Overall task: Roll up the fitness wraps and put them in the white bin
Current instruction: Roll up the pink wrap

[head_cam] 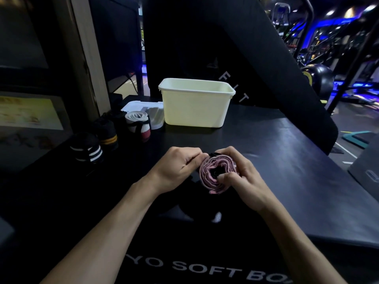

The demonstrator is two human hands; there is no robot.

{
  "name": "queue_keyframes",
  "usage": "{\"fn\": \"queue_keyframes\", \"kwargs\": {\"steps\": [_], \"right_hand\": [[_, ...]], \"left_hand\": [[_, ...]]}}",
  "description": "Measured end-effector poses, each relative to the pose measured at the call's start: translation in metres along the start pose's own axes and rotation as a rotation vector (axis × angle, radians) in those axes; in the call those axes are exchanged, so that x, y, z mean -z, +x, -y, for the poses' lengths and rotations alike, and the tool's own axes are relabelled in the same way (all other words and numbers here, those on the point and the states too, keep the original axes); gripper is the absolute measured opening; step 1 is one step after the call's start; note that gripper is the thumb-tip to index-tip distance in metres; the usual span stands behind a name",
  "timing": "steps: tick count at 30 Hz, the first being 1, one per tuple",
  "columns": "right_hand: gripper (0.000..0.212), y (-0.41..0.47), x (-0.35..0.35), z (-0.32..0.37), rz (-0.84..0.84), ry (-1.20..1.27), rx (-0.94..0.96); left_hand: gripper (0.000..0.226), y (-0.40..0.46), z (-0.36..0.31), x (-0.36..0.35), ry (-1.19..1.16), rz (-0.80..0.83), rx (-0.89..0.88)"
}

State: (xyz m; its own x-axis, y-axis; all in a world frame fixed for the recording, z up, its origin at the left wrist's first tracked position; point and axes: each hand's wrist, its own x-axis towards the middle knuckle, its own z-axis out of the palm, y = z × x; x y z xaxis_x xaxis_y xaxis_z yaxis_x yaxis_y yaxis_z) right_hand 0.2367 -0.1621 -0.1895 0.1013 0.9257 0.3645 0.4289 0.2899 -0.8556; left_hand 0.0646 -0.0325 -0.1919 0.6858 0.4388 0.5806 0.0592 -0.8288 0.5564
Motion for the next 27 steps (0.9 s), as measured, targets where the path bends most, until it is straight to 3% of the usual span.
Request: {"fn": "queue_keyframes", "kwargs": {"steps": [4,7,11,17,20,23,27], "right_hand": [[0.043,-0.002,-0.006,0.004,0.072,0.036,-0.044],[0.065,-0.003,-0.006,0.005,0.114,0.102,-0.085],[0.094,-0.002,0.001,-0.004,0.150,-0.090,-0.071],[0.087,-0.001,-0.002,-0.008,0.003,0.015,-0.054],[0.082,-0.001,-0.003,-0.007,-0.027,0.077,-0.068],[0.077,0.000,-0.004,-0.004,-0.052,0.128,-0.082],[0.056,0.002,-0.005,0.007,-0.089,0.255,-0.086]], "left_hand": [[0.053,0.000,0.001,-0.002,-0.139,-0.020,0.151],[0.046,0.000,0.006,-0.005,-0.281,-0.044,0.263],[0.044,-0.003,0.004,-0.016,-0.417,-0.099,0.410],[0.045,-0.003,-0.006,-0.019,-0.684,-0.041,0.585],[0.045,-0.005,-0.002,-0.021,-0.625,-0.056,0.638],[0.040,-0.005,0.000,-0.022,-0.535,-0.102,0.584],[0.009,-0.003,-0.012,-0.009,-0.402,-0.363,0.297]]}}
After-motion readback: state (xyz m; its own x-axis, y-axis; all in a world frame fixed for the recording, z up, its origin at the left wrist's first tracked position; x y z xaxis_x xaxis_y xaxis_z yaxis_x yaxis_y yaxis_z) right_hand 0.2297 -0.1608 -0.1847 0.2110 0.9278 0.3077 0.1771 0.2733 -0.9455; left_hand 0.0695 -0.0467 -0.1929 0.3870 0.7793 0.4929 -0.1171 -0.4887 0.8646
